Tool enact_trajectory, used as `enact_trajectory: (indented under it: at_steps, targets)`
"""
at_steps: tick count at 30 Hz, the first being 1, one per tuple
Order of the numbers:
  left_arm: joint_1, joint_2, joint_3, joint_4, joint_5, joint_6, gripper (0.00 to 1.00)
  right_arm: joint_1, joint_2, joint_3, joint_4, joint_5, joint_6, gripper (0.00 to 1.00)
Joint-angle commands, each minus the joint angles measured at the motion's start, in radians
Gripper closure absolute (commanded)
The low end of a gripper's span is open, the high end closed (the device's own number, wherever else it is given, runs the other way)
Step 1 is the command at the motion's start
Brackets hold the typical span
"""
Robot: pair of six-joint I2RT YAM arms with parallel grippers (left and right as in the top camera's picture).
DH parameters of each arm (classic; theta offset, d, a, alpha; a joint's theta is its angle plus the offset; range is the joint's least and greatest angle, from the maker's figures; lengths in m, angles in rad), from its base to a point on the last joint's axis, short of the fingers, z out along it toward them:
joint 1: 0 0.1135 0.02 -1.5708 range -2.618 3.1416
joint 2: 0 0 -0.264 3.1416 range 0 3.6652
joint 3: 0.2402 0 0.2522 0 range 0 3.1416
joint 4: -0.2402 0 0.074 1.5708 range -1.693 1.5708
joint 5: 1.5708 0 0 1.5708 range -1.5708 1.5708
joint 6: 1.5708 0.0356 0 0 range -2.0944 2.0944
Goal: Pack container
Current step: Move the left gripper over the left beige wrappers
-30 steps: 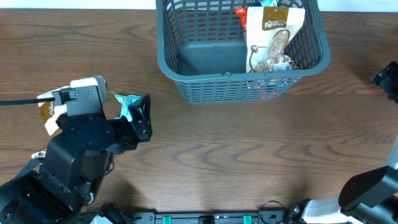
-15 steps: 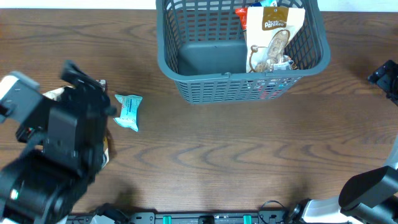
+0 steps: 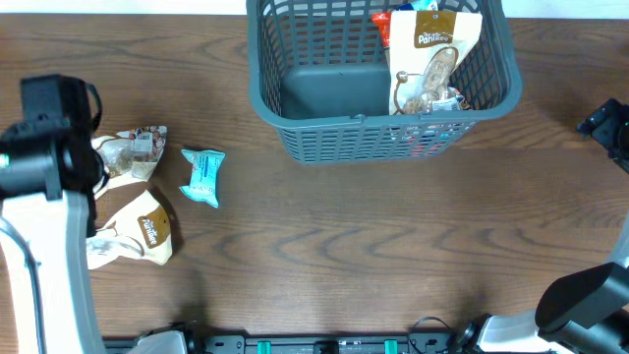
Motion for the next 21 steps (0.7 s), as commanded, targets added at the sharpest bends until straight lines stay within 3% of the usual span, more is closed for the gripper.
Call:
enact_trajectory:
  at_steps: [1,12,21]
  targets:
    - [0.010,0.066,0.012,-0.022,0.147,-0.010,0.02,-0.006,0.000,-0.005,-0.006,-0.002,0.014,0.01]
    - [0.058,0.285,0.011,-0.051,0.238,-0.103,0.01,-0.008,0.000,-0.017,-0.006,0.041,0.013,0.01]
    - [0.118,0.320,-0.022,-0.114,0.228,-0.143,0.01,-0.008,0.000,-0.064,-0.003,0.137,0.013,0.01]
